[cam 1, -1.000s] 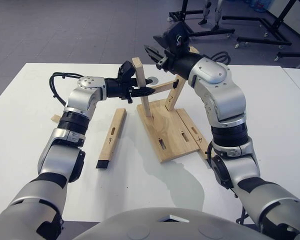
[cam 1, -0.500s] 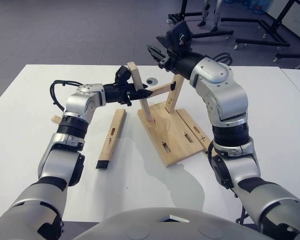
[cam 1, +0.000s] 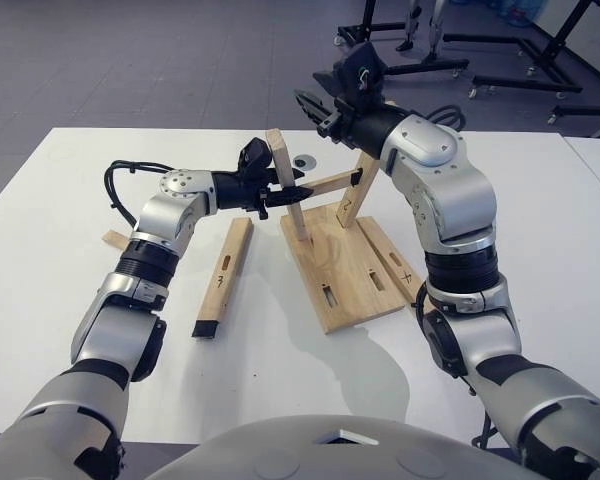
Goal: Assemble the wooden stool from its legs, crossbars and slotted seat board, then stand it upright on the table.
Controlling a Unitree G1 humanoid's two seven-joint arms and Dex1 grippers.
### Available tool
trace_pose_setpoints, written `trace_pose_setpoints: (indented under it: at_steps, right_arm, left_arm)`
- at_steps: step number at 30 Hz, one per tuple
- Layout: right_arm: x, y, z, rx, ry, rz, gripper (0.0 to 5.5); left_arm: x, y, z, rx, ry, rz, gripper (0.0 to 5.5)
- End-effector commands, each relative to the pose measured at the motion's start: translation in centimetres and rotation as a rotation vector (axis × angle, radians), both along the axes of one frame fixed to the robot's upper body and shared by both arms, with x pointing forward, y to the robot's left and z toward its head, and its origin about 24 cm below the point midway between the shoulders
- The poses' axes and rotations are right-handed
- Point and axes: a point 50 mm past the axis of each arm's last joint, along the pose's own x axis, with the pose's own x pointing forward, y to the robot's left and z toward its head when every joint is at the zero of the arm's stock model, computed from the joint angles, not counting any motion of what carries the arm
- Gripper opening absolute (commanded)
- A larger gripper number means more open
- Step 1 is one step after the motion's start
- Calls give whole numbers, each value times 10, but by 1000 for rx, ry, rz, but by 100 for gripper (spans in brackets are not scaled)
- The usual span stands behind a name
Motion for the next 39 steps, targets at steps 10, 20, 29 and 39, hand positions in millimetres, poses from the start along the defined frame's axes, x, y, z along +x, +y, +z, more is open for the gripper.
trace_pose_setpoints:
  at_steps: [10, 20, 29, 39]
  right_arm:
    - [-1, -2, 1, 3, -6, -10, 180]
    - [0, -3, 7, 17, -19, -16, 180]
    - [-6, -55, 102, 230, -163, -75, 180]
    - [-72, -202, 160, 258, -344, -563, 180]
  left_arm:
    - [-22, 22, -71, 191, 342, 114, 291]
    - [-17, 36, -49, 88, 313, 179, 455]
    - [-66, 127, 105, -220, 53, 729, 537]
    - [-84, 161, 12, 45, 597, 1735, 537]
